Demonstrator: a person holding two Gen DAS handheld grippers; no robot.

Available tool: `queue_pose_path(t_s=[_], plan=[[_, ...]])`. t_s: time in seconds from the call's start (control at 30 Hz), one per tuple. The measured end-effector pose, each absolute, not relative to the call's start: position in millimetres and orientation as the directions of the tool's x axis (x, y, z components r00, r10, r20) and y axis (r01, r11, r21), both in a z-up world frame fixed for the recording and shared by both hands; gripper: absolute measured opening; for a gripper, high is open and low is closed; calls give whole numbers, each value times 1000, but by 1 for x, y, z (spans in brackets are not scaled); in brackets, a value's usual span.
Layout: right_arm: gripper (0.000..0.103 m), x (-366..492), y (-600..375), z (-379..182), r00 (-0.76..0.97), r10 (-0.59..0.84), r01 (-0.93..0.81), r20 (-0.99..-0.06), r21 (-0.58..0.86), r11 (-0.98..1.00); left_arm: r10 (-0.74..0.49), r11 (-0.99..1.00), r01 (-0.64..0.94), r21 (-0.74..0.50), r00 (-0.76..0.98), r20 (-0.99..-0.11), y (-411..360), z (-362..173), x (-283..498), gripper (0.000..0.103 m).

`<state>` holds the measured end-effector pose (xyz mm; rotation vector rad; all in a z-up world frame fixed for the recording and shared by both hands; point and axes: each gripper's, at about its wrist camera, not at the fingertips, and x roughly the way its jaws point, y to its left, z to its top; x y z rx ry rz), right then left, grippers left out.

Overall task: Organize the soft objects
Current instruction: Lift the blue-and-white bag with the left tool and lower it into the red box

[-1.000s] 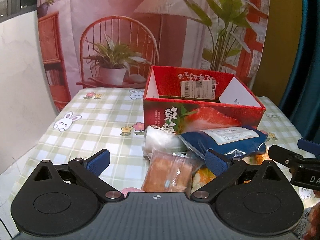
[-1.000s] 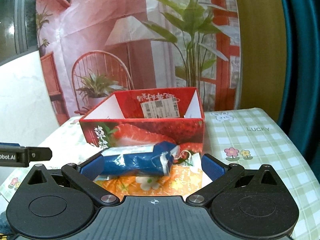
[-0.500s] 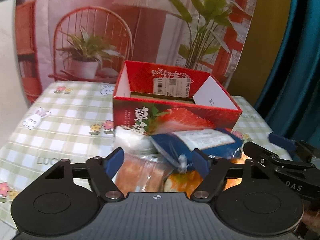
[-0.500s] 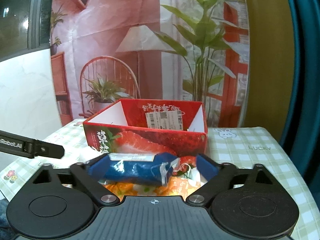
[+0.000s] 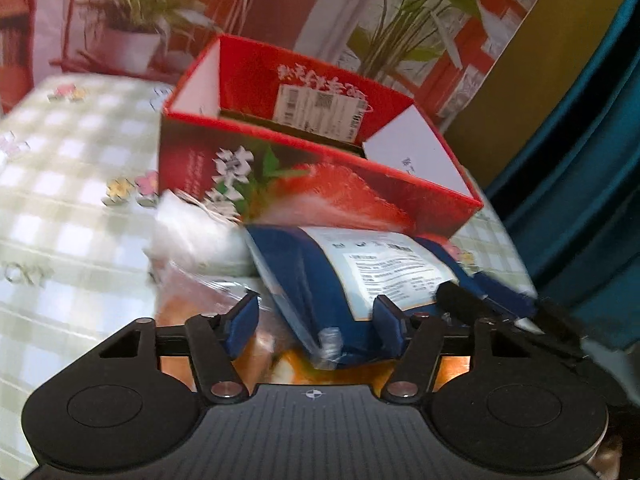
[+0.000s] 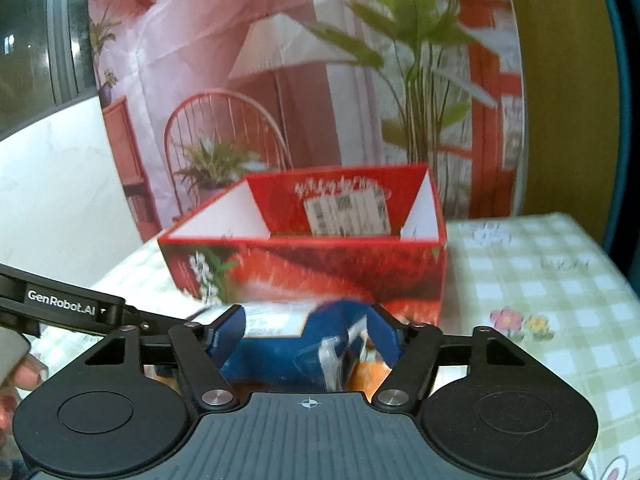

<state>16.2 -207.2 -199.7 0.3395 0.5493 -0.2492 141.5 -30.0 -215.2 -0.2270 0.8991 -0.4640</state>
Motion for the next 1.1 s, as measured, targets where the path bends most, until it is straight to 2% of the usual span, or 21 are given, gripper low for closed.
queue_pose_path(t_s=[0.1,0.2,0.33,0.4,0.5,0.73,0.9,1.1], plan=[[44,15,-211,-211,817,-99,313,-567,293,903,-498,867,320,-383,524,-690,-35,-216,144,56],[41,14,-212,-217,819,-73,304,-569,322,897,-501,865,330,-378,522,-690,-40,-219,146,56],[38,15,-212,-220,819,-70,300,-569,321,899,-528,849,307,-430,511,-678,-35,-224,152,56],[36,14,-211,-220,821,-67,298,-567,325,898,-539,842,303,-446,510,-670,-34,-224,151,54],[33,12,-210,-217,828,-62,289,-558,329,899,-539,842,333,-424,526,-658,-35,-214,141,54],[32,5,-195,-198,861,-59,231,-505,286,930,-534,846,361,-393,583,-613,-28,-195,121,54],[32,-6,-190,-188,885,-63,218,-461,292,931,-521,853,411,-320,639,-567,-30,-180,99,54],[32,-11,-181,-180,899,-65,197,-434,266,944,-521,853,400,-335,664,-536,-23,-175,90,54]])
